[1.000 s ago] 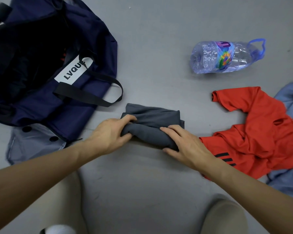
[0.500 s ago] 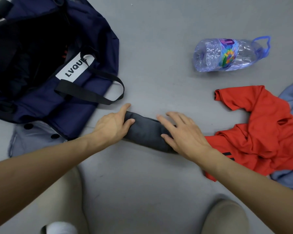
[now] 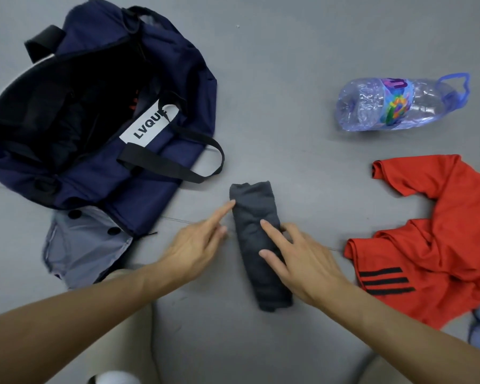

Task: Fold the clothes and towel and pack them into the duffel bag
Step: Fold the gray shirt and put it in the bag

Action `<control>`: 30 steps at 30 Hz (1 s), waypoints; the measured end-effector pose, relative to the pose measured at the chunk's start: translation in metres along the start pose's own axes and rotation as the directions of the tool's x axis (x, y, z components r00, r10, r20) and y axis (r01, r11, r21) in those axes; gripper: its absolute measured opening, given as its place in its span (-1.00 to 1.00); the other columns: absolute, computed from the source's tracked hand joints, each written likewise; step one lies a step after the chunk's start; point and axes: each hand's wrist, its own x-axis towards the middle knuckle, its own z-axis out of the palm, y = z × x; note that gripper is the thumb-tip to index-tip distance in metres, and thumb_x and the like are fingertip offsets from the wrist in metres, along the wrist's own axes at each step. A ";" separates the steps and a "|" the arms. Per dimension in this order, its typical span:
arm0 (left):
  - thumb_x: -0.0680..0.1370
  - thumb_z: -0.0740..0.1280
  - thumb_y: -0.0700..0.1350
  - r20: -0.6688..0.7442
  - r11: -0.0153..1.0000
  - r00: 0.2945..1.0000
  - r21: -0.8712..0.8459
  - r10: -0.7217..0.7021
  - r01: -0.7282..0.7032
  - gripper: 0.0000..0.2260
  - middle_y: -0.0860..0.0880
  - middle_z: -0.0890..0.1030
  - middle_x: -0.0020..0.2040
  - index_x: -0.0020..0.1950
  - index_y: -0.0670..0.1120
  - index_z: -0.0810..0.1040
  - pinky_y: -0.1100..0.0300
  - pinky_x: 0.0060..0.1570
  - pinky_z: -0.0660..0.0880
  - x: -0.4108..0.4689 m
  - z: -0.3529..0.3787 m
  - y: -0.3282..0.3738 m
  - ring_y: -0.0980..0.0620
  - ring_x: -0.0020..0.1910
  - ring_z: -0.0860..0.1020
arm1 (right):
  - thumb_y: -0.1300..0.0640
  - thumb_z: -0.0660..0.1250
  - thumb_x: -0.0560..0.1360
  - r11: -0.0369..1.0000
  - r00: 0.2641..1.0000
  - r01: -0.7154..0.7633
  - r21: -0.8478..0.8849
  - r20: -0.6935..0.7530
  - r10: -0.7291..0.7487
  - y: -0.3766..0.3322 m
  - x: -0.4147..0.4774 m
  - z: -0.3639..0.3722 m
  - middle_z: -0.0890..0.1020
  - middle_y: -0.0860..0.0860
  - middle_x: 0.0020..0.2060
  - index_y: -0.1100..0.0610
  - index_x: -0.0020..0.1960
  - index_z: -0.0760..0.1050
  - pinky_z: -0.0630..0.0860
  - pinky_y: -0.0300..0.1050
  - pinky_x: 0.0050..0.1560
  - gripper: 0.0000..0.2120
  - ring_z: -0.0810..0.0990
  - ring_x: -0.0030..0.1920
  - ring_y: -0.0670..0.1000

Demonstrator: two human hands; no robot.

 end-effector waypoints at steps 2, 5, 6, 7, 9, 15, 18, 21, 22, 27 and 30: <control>0.71 0.10 0.03 0.066 0.999 0.998 -0.042 0.011 -0.009 -0.47 0.10 0.57 0.28 0.56 0.42 -0.07 0.05 0.28 0.42 0.002 0.004 0.006 0.04 0.23 0.52 | -0.31 -0.04 0.61 0.998 0.999 0.031 0.049 -0.015 -0.030 0.005 0.004 -0.006 0.33 -0.06 0.28 -0.30 0.58 -0.21 0.53 0.01 -0.04 -0.39 0.54 0.08 0.07; 0.70 0.12 -0.03 0.047 0.996 0.998 -0.081 0.039 -0.035 -0.43 0.12 0.36 0.47 0.58 0.37 -0.07 0.16 0.40 0.30 0.015 0.005 0.016 0.13 0.39 0.37 | -0.30 0.02 0.62 0.994 0.996 0.070 0.083 0.052 -0.075 0.016 0.016 -0.007 0.34 -0.07 0.14 -0.36 0.52 -0.36 0.52 -0.02 -0.03 -0.34 0.49 0.01 0.03; 0.70 0.14 -0.05 0.051 0.995 0.997 -0.091 0.054 -0.049 -0.43 0.13 0.29 0.51 0.59 0.34 -0.05 0.16 0.43 0.29 0.021 0.004 0.020 0.14 0.43 0.34 | -0.30 0.03 0.62 0.993 0.994 0.081 0.089 0.073 -0.087 0.019 0.019 -0.007 0.34 -0.07 0.11 -0.38 0.50 -0.40 0.52 -0.03 -0.01 -0.32 0.47 0.00 0.02; 0.69 0.16 -0.09 0.062 0.993 0.996 -0.104 0.069 -0.062 -0.42 0.15 0.24 0.55 0.60 0.31 -0.01 0.16 0.45 0.28 0.026 0.003 0.022 0.14 0.46 0.31 | -0.30 0.03 0.62 0.991 0.991 0.087 0.099 0.088 -0.096 0.022 0.023 -0.007 0.33 -0.07 0.10 -0.39 0.49 -0.42 0.52 -0.03 -0.01 -0.32 0.45 -0.01 0.00; 0.68 0.20 -0.13 0.092 0.989 0.993 -0.134 0.081 -0.068 -0.42 0.15 0.22 0.56 0.61 0.27 0.08 0.16 0.42 0.32 0.034 0.003 0.027 0.11 0.43 0.34 | -0.31 0.04 0.61 0.987 0.988 0.099 0.125 0.103 -0.112 0.025 0.027 -0.007 0.33 -0.07 0.08 -0.42 0.45 -0.44 0.51 -0.04 0.01 -0.31 0.44 -0.02 -0.01; 0.56 0.35 -0.05 0.153 0.942 0.988 -0.328 -0.026 0.076 -0.39 0.13 0.31 0.44 0.55 0.31 0.23 0.11 0.39 0.39 0.044 0.011 0.041 0.17 0.36 0.40 | -0.30 0.08 0.60 0.980 0.992 0.101 0.170 0.061 -0.113 0.026 0.027 -0.004 0.36 -0.07 0.09 -0.46 0.38 -0.50 0.49 -0.06 0.05 -0.27 0.45 0.03 -0.01; 0.56 0.37 -0.22 0.158 0.938 0.987 -0.337 -0.032 0.084 -0.33 0.10 0.30 0.40 0.58 0.20 0.22 0.48 0.21 0.34 0.040 0.012 0.054 0.26 0.26 0.40 | -0.28 0.10 0.60 0.973 0.994 0.099 0.209 0.014 -0.104 0.026 0.016 0.002 0.36 -0.10 0.15 -0.42 0.45 -0.44 0.48 -0.09 0.09 -0.26 0.42 0.12 -0.03; 0.54 0.26 -0.35 0.119 0.917 0.991 -0.386 -0.056 0.099 -0.33 0.06 0.33 0.31 0.55 0.19 0.29 0.44 -0.01 0.42 0.033 0.008 0.064 0.24 0.05 0.48 | -0.27 0.18 0.58 0.909 0.991 0.135 0.394 -0.050 -0.125 0.024 0.005 0.000 0.26 -0.20 0.46 -0.40 0.53 -0.28 0.38 -0.11 0.36 -0.26 0.34 0.41 -0.08; 0.53 0.23 -0.37 0.116 0.900 0.991 -0.423 -0.061 0.105 -0.33 0.05 0.34 0.28 0.54 0.19 0.33 0.39 -0.05 0.46 0.031 0.005 0.069 0.21 0.01 0.51 | -0.27 0.21 0.57 0.868 0.990 0.141 0.476 -0.069 -0.123 0.022 0.001 -0.003 0.13 -0.27 0.55 -0.40 0.54 -0.24 0.30 -0.13 0.45 -0.25 0.23 0.50 -0.16; 0.47 0.21 -0.38 0.051 0.809 0.998 -0.584 -0.046 0.067 -0.31 0.07 0.41 0.26 0.42 0.28 0.44 0.06 0.13 0.56 0.017 -0.031 0.097 0.10 0.11 0.54 | -0.31 0.33 0.47 0.696 0.979 0.196 0.691 -0.176 -0.101 -0.005 -0.009 -0.039 0.02 -0.35 0.57 -0.44 0.53 -0.14 0.18 -0.14 0.54 -0.17 0.07 0.54 -0.29; 0.42 0.21 -0.35 -0.007 0.743 0.998 -0.668 -0.069 0.047 -0.33 0.07 0.47 0.31 0.33 0.31 0.51 -0.04 0.19 0.56 0.012 -0.063 0.105 0.05 0.18 0.57 | -0.34 0.36 0.44 0.640 0.970 0.243 0.729 -0.201 -0.139 -0.025 -0.006 -0.070 0.03 -0.33 0.58 -0.43 0.54 -0.09 0.19 0.01 0.55 -0.16 0.09 0.56 -0.22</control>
